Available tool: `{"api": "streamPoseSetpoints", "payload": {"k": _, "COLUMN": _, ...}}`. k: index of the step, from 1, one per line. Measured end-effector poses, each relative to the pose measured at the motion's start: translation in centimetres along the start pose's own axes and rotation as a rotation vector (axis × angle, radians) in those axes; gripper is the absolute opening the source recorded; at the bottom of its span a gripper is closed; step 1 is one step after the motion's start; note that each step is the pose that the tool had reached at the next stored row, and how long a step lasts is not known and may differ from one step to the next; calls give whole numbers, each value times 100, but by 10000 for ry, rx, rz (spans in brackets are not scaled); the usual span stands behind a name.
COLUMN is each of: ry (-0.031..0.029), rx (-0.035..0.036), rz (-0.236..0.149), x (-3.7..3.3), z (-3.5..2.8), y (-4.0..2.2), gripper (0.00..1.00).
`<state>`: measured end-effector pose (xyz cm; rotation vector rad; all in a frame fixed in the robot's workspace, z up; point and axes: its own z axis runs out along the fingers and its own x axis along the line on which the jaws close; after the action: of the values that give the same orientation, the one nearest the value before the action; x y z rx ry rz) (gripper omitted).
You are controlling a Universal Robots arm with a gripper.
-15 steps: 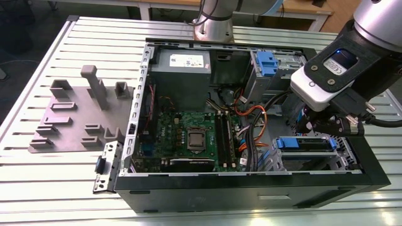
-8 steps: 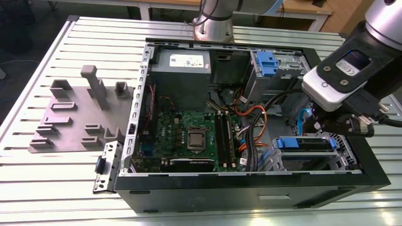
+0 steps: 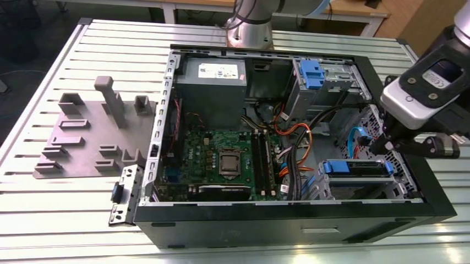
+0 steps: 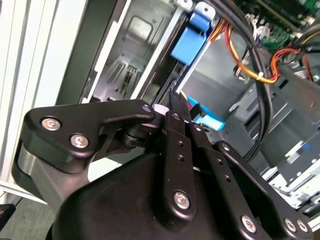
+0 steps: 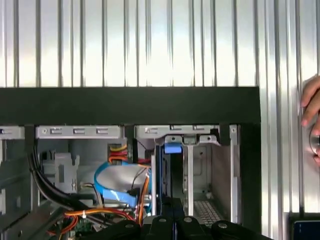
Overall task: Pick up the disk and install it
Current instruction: 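Insert the first disk wire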
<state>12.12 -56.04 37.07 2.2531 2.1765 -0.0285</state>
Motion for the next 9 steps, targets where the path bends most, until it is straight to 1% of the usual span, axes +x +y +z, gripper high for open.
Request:
{"api": "streamPoseSetpoints", "payload": {"k": 5, "ry": -1, "rx": 27, "rz": 0, "x": 8, "z": 9, "y": 124, "gripper": 11}}
{"api": "streamPoseSetpoints", "payload": {"k": 9, "ry": -1, "rx": 57, "rz": -2, "x": 28, "z": 19, "y": 247, "gripper": 11}}
